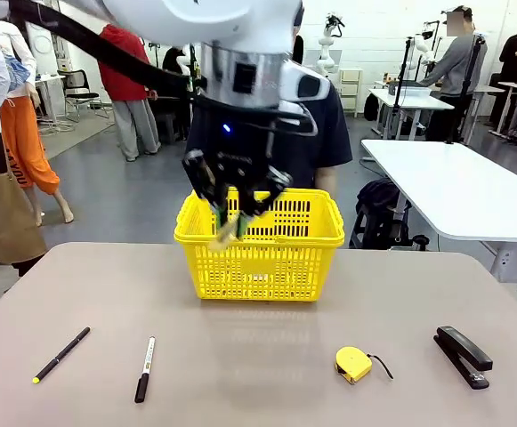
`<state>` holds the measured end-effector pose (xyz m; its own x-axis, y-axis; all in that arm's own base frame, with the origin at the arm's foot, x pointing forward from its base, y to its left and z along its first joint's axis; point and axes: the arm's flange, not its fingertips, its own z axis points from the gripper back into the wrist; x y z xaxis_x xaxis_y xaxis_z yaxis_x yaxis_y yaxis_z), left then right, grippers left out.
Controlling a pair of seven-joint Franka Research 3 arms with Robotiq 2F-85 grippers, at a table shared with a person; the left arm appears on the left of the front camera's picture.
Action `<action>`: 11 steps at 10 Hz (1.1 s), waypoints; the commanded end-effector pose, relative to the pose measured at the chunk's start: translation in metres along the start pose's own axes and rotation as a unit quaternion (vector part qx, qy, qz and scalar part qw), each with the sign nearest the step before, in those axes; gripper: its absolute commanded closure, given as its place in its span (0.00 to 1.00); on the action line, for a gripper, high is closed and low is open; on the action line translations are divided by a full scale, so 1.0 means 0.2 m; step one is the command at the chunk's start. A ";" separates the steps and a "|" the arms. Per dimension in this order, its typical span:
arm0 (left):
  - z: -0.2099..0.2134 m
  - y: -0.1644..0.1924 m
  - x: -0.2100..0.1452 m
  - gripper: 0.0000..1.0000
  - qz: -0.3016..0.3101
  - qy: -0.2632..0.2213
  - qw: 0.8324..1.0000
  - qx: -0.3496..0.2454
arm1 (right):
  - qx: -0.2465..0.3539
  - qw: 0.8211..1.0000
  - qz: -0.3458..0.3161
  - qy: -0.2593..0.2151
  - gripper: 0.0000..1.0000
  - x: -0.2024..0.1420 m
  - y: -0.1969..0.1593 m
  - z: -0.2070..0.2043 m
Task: Place the items the person wants into the basket.
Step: Pick up the item the person points to and place it in the Market Basket.
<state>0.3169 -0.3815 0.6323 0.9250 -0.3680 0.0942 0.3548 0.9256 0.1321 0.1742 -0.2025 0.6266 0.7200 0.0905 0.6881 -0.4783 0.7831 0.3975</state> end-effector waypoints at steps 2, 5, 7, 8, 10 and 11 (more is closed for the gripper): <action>0.12 0.30 0.38 0.74 -0.109 0.029 0.993 -0.046 | 0.010 1.000 0.006 -0.003 0.00 -0.01 0.00 -0.01; -0.03 0.53 0.68 0.74 -0.068 0.010 0.992 -0.108 | 0.010 1.000 0.006 -0.003 0.00 -0.01 0.00 -0.01; -0.07 0.59 0.78 0.74 -0.051 0.008 0.991 -0.121 | 0.010 1.000 0.006 -0.003 0.00 -0.01 0.00 -0.01; -0.07 0.58 0.79 0.74 -0.056 0.006 0.992 -0.114 | 0.010 1.000 0.006 -0.003 0.00 -0.01 0.00 -0.01; -0.13 0.62 0.78 0.74 -0.063 0.013 0.992 -0.107 | 0.010 1.000 0.006 -0.003 0.00 -0.01 0.00 -0.01; -0.13 0.62 0.78 0.74 -0.063 0.013 0.992 -0.107 | 0.010 1.000 0.006 -0.003 0.00 -0.01 0.00 -0.01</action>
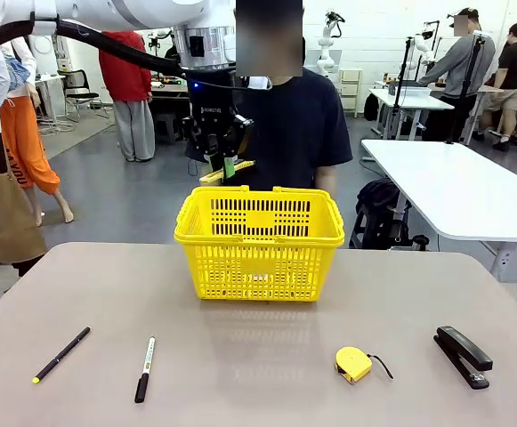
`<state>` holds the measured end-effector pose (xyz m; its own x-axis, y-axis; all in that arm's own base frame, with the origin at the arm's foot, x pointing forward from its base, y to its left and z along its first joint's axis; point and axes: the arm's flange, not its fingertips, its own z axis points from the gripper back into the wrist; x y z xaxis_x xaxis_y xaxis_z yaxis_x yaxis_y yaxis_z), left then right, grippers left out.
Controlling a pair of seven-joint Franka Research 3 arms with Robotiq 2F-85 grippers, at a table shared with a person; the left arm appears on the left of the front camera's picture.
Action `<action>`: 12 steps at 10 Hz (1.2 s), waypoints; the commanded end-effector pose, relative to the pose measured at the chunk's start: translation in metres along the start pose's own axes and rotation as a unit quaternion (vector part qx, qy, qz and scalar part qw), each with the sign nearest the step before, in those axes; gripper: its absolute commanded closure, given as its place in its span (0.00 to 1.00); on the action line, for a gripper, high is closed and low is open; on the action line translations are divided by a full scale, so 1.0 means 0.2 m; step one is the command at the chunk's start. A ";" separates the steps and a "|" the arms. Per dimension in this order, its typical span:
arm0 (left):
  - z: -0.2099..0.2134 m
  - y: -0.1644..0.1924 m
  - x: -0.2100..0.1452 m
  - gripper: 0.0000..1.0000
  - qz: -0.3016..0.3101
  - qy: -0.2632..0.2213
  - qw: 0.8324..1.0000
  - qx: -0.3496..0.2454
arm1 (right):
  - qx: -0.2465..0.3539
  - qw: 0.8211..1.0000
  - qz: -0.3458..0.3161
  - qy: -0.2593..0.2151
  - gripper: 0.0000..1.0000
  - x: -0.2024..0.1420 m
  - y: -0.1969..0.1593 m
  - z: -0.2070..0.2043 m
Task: Place the items the person wants into the basket.
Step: Pick up the item the person points to and place it in the Market Basket.
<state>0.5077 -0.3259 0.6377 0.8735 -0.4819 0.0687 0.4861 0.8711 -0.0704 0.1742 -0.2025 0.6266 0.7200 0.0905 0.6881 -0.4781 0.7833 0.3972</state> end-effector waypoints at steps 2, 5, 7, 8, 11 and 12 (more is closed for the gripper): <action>0.00 0.02 0.00 0.74 0.000 0.002 1.000 -0.001 | 0.010 1.000 0.006 -0.003 0.00 -0.01 0.00 -0.01; -0.10 0.09 0.09 0.74 0.000 0.027 1.000 0.005 | 0.010 1.000 0.006 -0.003 0.00 -0.01 0.00 -0.01; -0.21 0.15 0.18 0.74 -0.017 0.051 0.998 0.019 | 0.010 1.000 0.006 -0.003 0.00 -0.01 0.00 -0.01; -0.25 0.16 0.19 0.74 -0.037 0.059 0.997 0.029 | 0.010 1.000 0.006 -0.003 0.00 -0.01 0.00 -0.01; -0.37 0.19 0.24 0.74 -0.117 0.078 0.989 0.044 | 0.010 1.000 0.006 -0.003 0.00 -0.01 0.00 -0.01; -0.41 0.16 0.30 0.74 -0.136 0.073 0.987 0.052 | 0.010 1.000 0.006 -0.003 0.00 -0.01 0.00 -0.01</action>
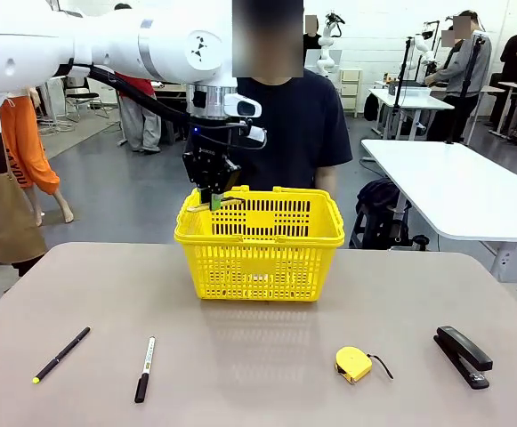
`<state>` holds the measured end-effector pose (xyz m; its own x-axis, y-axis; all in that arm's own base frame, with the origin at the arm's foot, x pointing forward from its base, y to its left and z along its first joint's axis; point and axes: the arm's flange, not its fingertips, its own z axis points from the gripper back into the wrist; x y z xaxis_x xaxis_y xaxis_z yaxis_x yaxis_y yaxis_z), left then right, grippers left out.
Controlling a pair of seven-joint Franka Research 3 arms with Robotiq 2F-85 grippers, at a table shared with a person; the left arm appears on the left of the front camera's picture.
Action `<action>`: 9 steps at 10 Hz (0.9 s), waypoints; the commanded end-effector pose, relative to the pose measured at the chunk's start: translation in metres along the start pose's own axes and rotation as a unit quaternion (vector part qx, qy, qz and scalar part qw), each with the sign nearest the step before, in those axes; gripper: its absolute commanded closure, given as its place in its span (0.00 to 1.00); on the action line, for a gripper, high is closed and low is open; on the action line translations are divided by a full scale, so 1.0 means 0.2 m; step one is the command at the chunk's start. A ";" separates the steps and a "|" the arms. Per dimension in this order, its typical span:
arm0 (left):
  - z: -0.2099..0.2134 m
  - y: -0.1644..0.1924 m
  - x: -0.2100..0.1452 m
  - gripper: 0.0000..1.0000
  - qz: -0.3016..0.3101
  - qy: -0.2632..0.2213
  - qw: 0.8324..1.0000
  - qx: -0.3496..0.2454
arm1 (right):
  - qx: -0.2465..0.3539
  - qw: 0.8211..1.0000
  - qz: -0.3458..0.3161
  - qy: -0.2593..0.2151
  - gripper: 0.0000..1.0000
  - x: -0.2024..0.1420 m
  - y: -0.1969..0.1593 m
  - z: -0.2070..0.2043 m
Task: Place the items the person wants into the basket.
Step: Pick up the item the person points to and place it in the Market Basket.
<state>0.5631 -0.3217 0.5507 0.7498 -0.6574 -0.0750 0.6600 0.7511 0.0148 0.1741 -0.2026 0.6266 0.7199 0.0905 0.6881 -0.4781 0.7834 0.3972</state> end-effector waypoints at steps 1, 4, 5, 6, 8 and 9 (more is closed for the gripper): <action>0.00 0.01 0.13 0.74 -0.040 -0.011 0.999 0.020 | 0.010 1.000 0.006 -0.003 0.00 0.00 0.00 -0.01; -0.01 -0.05 0.41 0.74 -0.057 -0.032 0.998 0.009 | 0.010 1.000 0.006 -0.003 0.00 0.00 0.00 -0.01; 0.00 -0.05 0.45 0.74 -0.059 -0.042 0.997 0.013 | 0.010 1.000 0.006 -0.003 0.00 0.00 0.00 -0.01; 0.00 -0.06 0.51 0.74 -0.056 -0.049 0.997 0.017 | 0.010 1.000 0.006 -0.003 0.00 0.00 0.00 -0.01; -0.07 -0.04 0.53 0.74 -0.054 -0.030 0.998 0.022 | 0.010 1.000 0.006 -0.003 0.00 0.00 0.00 -0.01; -0.12 -0.04 0.53 0.74 -0.054 -0.021 0.998 0.019 | 0.010 1.000 0.006 -0.003 0.00 0.00 0.00 -0.01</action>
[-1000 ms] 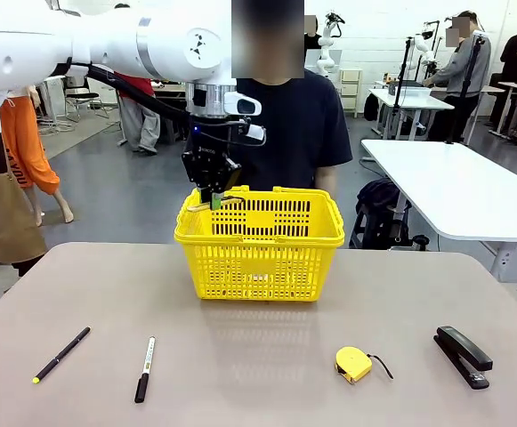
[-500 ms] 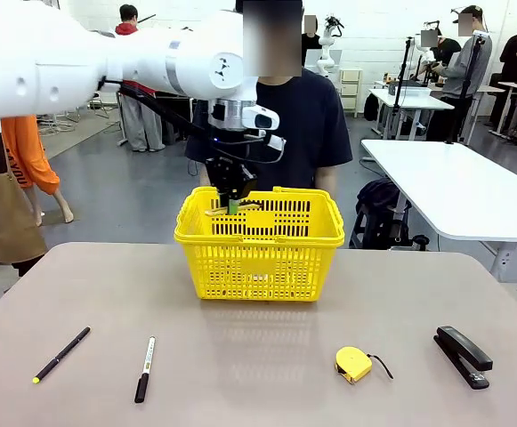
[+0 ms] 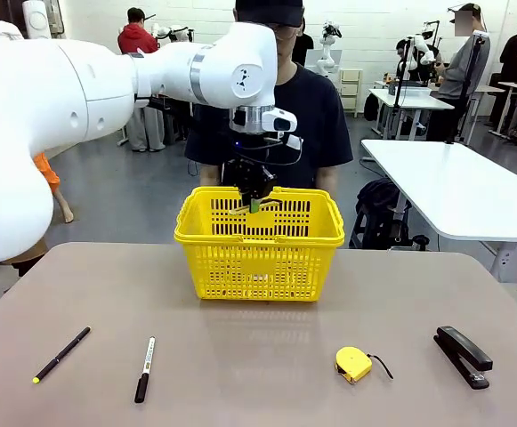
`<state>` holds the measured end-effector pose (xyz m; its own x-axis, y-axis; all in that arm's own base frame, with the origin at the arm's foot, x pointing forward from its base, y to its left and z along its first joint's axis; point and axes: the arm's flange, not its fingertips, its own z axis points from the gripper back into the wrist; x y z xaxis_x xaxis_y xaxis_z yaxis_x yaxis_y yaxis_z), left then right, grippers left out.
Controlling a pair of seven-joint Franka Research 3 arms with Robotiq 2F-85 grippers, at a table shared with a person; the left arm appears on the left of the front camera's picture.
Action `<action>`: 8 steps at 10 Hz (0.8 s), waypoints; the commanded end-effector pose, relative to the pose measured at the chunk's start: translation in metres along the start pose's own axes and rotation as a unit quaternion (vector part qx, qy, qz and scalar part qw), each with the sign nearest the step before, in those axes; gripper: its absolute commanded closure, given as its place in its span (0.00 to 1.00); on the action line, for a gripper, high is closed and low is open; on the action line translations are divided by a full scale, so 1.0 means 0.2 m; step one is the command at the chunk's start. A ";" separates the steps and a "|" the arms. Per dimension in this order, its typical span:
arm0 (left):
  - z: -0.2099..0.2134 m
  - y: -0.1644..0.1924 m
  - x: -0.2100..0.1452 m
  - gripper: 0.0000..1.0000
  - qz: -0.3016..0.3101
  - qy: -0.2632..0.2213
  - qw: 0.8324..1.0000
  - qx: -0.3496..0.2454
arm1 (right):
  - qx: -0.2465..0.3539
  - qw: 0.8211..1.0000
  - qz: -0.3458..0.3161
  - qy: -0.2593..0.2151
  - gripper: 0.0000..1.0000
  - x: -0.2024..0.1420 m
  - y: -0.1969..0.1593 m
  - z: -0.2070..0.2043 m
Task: Place the items the person wants into the basket.
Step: Pick up the item the person points to and place it in the Market Basket.
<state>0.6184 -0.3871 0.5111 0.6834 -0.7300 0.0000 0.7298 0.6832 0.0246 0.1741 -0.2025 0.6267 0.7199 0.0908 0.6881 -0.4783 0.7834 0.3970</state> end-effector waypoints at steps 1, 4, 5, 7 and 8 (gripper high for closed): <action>0.00 0.04 0.08 0.74 -0.007 0.025 1.000 0.006 | 0.010 1.000 0.006 -0.003 0.00 -0.01 0.00 -0.01; -0.08 0.04 0.07 0.74 -0.009 0.047 0.999 -0.001 | 0.010 1.000 0.006 -0.003 0.00 -0.01 0.00 -0.01; -0.11 0.06 0.03 0.74 -0.009 0.049 0.999 0.000 | 0.010 1.000 0.006 -0.003 0.00 -0.01 0.00 -0.01; -0.12 0.07 0.03 0.35 -0.010 0.052 0.999 -0.001 | 0.010 1.000 0.006 -0.003 0.00 -0.01 0.00 -0.01; -0.12 0.07 0.03 0.14 -0.010 0.054 0.999 -0.002 | 0.010 1.000 0.006 -0.003 0.00 -0.01 0.00 -0.01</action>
<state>0.6217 -0.3809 0.4808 0.6867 -0.7212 -0.0913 0.7245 0.6893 0.0043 0.1741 -0.2025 0.6267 0.7199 0.0908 0.6881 -0.4783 0.7834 0.3970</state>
